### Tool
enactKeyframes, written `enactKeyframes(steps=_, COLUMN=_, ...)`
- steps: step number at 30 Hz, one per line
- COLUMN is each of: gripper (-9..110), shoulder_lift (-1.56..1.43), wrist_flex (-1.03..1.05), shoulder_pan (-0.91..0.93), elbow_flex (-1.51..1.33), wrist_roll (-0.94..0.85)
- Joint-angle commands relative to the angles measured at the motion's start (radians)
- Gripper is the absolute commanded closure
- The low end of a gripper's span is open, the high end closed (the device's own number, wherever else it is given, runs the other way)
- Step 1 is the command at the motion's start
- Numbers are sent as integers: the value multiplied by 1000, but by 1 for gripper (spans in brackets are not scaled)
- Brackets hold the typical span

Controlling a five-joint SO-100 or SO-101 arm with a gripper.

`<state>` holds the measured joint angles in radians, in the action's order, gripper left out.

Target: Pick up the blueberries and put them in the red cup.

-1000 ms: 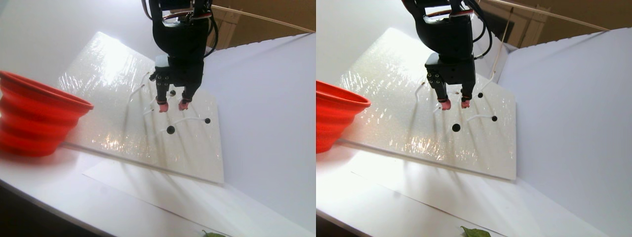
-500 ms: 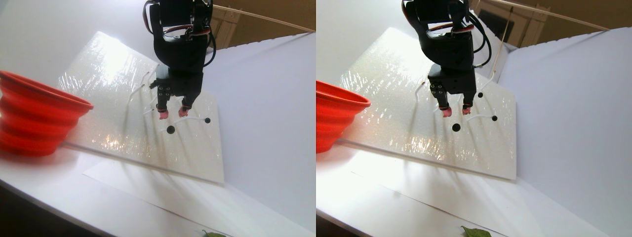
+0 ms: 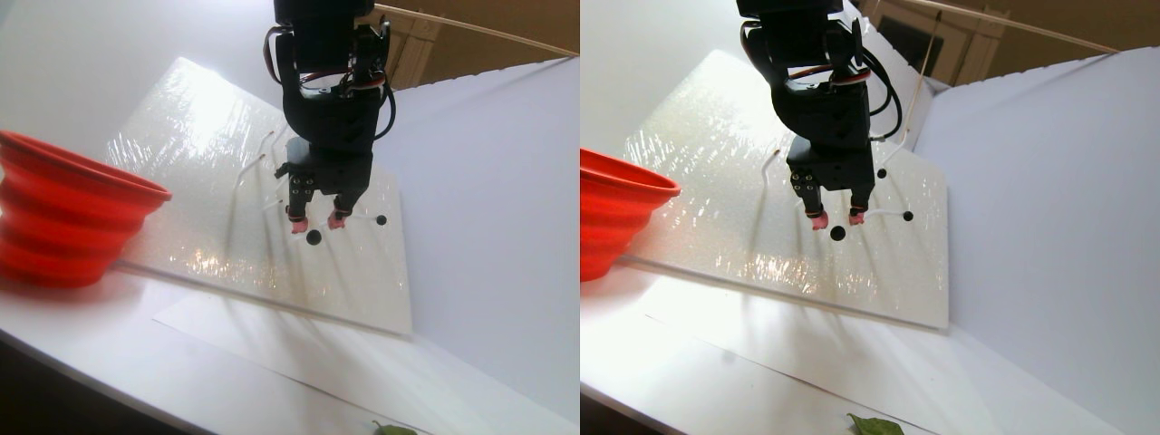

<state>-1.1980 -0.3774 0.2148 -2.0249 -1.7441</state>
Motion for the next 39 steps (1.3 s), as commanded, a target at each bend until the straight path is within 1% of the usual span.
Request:
enactKeyframes(steps=1, gripper=79, shoulder_lift=-20, wrist_flex=-35, shoulder_pan=48, elbow_flex=120, wrist_roll=-6)
enactKeyframes(steps=39, gripper=79, shoulder_lift=127, wrist_flex=-75, shoulder_pan=17, elbow_flex=222, wrist_roll=2)
